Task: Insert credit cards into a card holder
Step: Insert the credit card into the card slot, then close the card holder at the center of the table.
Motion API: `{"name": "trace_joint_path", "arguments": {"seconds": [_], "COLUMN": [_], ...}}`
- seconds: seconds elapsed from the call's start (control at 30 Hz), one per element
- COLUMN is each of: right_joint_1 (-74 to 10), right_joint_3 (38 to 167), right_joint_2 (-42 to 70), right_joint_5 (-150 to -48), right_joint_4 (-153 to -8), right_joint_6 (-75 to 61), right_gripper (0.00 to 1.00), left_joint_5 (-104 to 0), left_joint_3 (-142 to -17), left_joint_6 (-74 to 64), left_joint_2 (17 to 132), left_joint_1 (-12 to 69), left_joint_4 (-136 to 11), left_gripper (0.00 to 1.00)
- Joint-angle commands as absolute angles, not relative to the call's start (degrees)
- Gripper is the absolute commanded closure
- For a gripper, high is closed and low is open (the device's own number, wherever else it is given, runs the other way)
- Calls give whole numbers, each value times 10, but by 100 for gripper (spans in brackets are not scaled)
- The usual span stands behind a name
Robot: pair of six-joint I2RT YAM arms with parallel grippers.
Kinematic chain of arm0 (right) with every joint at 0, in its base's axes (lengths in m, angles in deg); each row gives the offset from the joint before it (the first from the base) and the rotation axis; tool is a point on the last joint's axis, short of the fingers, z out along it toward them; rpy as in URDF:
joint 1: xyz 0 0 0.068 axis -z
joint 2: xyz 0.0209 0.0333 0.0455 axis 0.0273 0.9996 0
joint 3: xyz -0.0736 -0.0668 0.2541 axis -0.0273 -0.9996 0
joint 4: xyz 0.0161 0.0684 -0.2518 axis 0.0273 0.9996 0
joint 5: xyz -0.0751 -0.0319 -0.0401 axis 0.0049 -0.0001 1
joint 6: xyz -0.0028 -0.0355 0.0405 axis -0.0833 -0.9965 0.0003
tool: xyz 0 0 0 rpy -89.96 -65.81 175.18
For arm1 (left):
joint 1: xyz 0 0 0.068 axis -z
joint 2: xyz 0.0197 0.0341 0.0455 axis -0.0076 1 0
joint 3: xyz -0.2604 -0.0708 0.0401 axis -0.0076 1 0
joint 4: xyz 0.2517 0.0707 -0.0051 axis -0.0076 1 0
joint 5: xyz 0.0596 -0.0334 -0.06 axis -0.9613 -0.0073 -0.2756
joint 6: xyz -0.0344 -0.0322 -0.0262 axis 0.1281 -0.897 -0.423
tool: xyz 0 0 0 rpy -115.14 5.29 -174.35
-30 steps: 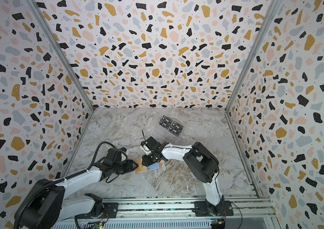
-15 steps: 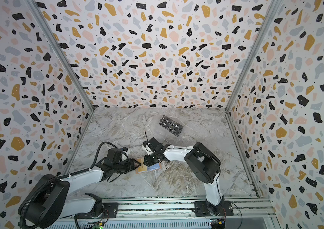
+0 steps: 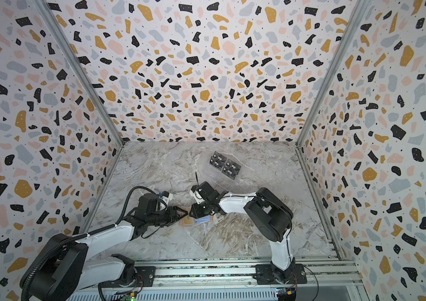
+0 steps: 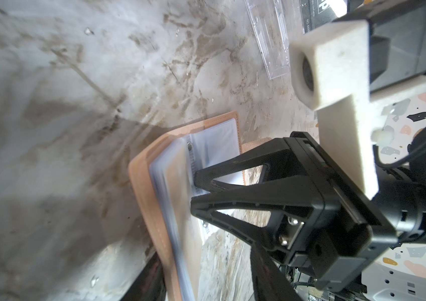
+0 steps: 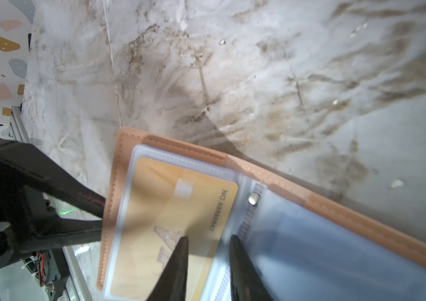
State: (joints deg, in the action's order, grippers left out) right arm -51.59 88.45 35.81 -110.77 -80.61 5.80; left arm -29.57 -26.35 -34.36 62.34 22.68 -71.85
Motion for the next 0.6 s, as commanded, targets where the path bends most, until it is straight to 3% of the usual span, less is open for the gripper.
{"name": "trace_joint_path", "arguments": {"seconds": [0.0, 0.27, 0.57], "right_joint_1": [-524, -524, -520], "right_joint_3": [858, 814, 795], "right_joint_2": [351, 347, 343], "right_joint_5": [-1136, -1171, -1194], "right_joint_4": [-800, -888, -942], "right_joint_6": [84, 132, 144], "right_gripper": [71, 71, 71], "left_joint_5": [-273, -286, -377], "left_joint_3": [-277, -295, -338], "left_joint_6": [-338, -354, -316], "left_joint_2": [636, 657, 677], "left_joint_1": [230, 231, 257], "left_joint_4": [-761, -778, -657], "left_gripper": [49, 53, 56]}}
